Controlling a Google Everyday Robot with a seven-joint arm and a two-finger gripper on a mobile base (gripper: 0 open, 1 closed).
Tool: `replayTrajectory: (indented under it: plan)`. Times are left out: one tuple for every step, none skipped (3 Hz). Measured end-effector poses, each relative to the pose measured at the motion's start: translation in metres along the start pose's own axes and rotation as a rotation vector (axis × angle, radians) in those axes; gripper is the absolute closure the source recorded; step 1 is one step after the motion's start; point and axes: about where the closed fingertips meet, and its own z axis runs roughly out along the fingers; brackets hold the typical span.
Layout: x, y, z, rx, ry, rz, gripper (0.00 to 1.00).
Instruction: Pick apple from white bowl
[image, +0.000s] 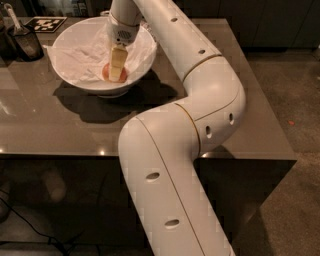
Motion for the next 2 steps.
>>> replayTrajectory:
  plan:
    - [0.0010, -0.0012, 0.0074, -0.006, -0.003, 0.004, 0.23]
    - [0.0020, -0.0019, 0.0100, -0.006, -0.006, 0.003, 0.24]
